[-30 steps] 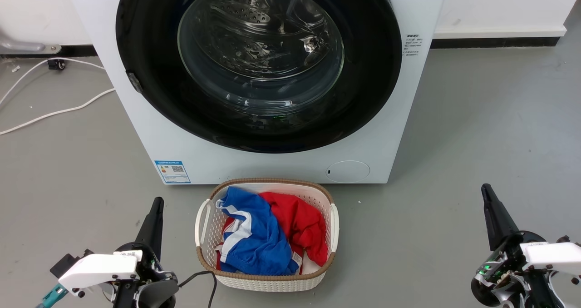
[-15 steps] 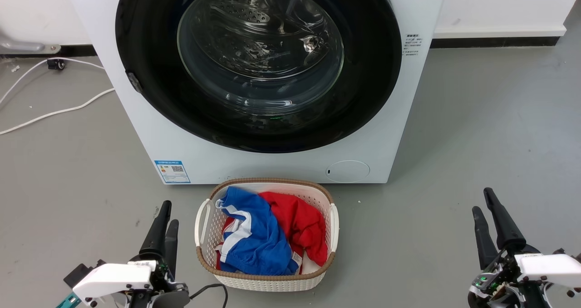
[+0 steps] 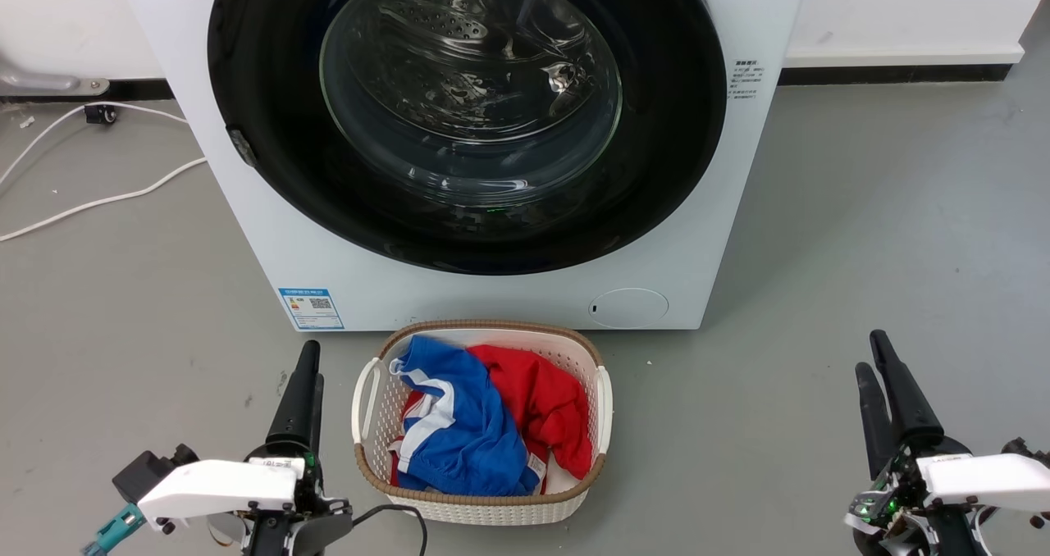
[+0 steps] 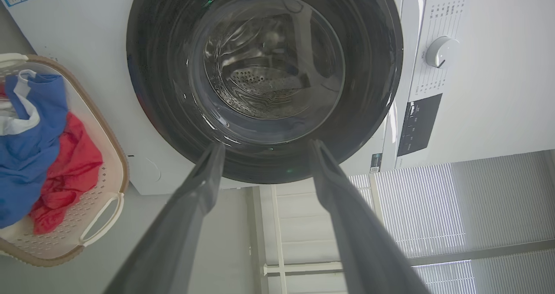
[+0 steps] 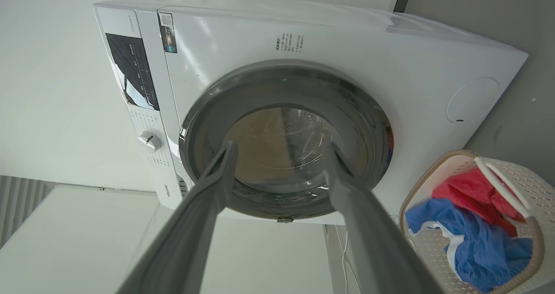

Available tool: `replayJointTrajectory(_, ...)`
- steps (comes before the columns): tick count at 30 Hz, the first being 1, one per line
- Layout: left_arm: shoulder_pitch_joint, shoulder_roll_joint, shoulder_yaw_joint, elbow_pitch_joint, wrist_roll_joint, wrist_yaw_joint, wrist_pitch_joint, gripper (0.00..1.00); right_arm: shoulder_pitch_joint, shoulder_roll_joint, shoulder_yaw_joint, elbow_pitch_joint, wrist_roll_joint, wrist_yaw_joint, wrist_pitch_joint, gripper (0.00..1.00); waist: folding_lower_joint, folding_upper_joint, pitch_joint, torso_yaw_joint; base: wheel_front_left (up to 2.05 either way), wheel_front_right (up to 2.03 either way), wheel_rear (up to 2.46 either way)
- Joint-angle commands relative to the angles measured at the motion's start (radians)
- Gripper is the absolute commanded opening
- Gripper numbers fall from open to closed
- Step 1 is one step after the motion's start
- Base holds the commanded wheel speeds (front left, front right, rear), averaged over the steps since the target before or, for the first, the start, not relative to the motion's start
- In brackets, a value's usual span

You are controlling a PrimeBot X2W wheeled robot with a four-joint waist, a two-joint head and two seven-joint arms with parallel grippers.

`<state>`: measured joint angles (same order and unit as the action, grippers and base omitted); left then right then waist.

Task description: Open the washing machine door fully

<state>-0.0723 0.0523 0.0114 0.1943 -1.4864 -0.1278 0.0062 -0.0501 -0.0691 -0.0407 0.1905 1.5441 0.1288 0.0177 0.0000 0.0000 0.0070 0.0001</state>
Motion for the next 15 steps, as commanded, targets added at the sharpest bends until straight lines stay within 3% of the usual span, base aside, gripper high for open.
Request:
replayJointTrajectory(1, -0.027, 0.004, -0.002, -0.027, 0.038, -0.002, -0.010, 1.00, -0.012, -0.014, 0.009, -0.025, -0.028, 0.001, -0.011, 1.00, 0.0000, 0.0000, 0.000, 0.000, 0.00, 0.00, 0.00)
replayJointTrajectory(8, -0.021, 0.003, -0.021, -0.042, 0.211, -0.002, -0.037, 1.00, -0.010, -0.036, 0.021, -0.025, -0.211, 0.001, -0.044, 1.00, 0.0000, 0.0000, -0.002, 0.001, 0.00, 0.00, 0.00)
replayJointTrajectory(15, -0.016, 0.003, -0.042, -0.046, 0.411, -0.002, -0.063, 1.00, -0.008, -0.013, 0.007, -0.039, -0.417, 0.001, -0.056, 1.00, 0.0000, 0.0000, -0.004, -0.001, 0.00, 0.00, 0.00)
